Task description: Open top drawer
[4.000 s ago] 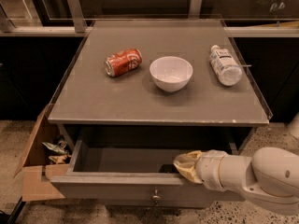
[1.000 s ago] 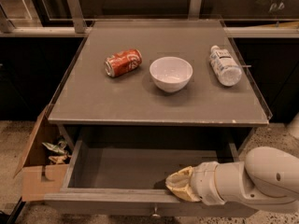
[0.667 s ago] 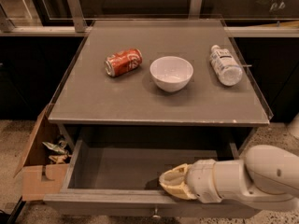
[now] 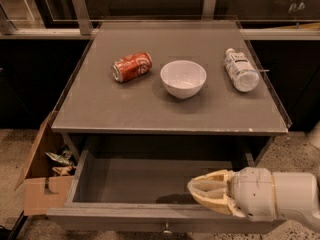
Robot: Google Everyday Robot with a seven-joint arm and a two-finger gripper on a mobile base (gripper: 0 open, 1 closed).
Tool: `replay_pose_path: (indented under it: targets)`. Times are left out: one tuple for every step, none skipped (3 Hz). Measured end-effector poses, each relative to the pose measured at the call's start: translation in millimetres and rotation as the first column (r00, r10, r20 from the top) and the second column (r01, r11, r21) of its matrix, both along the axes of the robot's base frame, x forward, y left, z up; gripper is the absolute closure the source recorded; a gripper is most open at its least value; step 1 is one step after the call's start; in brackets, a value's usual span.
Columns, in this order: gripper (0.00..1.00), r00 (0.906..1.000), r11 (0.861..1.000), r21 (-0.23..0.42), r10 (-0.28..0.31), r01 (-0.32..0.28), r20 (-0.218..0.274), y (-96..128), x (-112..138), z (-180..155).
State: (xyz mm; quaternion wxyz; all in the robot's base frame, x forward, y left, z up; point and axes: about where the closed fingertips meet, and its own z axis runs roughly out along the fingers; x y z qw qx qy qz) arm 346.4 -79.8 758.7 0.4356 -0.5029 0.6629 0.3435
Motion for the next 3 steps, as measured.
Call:
replay_pose_path:
  targets:
    - [0.54, 0.9999, 1.0, 0.006, 0.012, -0.012, 0.0, 1.7, -2.3, 2.6]
    - [0.29, 0.9999, 1.0, 0.006, 0.012, -0.012, 0.0, 1.8, -2.3, 2.6]
    - [0.0, 0.9999, 1.0, 0.006, 0.012, -0.012, 0.0, 1.8, -2.3, 2.6]
